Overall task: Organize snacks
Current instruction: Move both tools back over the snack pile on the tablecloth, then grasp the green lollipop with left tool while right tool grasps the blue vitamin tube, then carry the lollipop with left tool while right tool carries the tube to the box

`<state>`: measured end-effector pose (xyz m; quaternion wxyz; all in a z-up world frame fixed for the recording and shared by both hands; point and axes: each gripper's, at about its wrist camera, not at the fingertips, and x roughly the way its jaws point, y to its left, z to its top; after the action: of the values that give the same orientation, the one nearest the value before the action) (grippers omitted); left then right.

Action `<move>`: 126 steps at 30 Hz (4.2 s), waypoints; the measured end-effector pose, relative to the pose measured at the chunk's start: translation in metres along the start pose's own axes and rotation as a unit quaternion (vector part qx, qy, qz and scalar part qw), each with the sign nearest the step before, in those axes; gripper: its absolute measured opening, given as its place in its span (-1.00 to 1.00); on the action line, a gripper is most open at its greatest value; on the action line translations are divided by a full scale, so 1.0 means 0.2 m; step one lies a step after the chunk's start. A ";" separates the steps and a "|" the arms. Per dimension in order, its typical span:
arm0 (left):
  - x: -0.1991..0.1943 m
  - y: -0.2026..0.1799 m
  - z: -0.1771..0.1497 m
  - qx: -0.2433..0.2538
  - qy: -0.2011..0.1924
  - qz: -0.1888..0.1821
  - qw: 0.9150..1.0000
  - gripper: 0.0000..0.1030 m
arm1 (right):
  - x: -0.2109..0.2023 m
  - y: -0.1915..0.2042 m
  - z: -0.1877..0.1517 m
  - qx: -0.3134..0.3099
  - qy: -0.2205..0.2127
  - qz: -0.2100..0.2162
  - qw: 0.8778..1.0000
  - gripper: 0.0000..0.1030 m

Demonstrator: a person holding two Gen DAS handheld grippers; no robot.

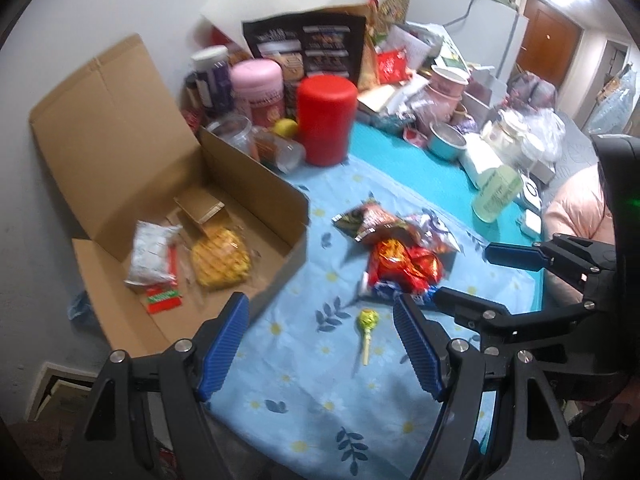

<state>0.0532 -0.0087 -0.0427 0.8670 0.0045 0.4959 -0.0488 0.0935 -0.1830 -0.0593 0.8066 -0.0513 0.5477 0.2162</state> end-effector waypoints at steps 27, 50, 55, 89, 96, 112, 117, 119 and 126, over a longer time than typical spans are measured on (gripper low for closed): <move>0.69 -0.15 -0.13 0.021 0.115 -0.045 0.992 0.44 | 0.50 -0.34 -0.22 0.042 0.101 -0.004 0.994 0.36; 0.96 -0.21 -0.21 0.052 0.151 -0.064 0.985 -0.51 | 0.69 -0.37 -0.26 0.030 0.127 0.055 0.990 -0.09; 0.94 -0.22 -0.23 0.058 0.153 -0.066 0.984 -0.51 | 0.69 -0.28 -0.32 0.020 0.132 0.078 0.988 -0.27; 0.82 -0.23 -0.48 0.066 0.185 -0.054 0.979 -0.51 | 0.66 0.04 -0.60 0.031 0.163 0.071 0.984 -0.27; 0.80 -0.20 -0.49 0.057 0.179 -0.060 0.980 -0.51 | 0.71 0.11 -0.51 0.022 0.148 0.047 0.988 -0.45; 0.61 -0.12 -0.45 0.027 0.145 -0.045 0.988 -0.51 | 0.62 0.14 -0.54 0.023 0.136 0.098 0.986 -0.45; 0.53 -0.07 -0.48 0.007 0.131 -0.036 0.991 -0.51 | 0.54 0.19 -0.55 0.007 0.130 0.110 0.985 -0.45; 0.49 -0.06 -0.48 0.004 0.123 -0.027 0.992 -0.51 | 0.52 0.24 -0.55 -0.004 0.127 0.113 0.985 -0.45; 0.36 0.02 -0.52 -0.016 0.099 0.005 0.995 -0.51 | 0.45 0.32 -0.52 -0.040 0.115 0.132 0.984 -0.45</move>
<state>0.0004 -0.0040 -0.1566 0.8138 -0.0020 0.5800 -0.0359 0.0058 -0.1318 -0.1714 0.7000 -0.0352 0.6294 0.3355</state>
